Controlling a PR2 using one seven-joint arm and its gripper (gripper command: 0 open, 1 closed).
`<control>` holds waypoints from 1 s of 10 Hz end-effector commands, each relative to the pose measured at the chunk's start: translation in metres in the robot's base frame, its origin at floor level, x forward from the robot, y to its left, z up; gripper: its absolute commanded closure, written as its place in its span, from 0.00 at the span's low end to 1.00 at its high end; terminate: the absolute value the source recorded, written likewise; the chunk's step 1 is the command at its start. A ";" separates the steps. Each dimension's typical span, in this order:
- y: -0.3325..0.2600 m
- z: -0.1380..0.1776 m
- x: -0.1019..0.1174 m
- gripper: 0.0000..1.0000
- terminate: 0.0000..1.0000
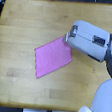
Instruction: Folding a cloth
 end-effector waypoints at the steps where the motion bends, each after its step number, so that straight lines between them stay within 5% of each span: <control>1: 0.003 0.001 -0.001 1.00 0.00; 10: 0.002 0.007 -0.001 1.00 0.00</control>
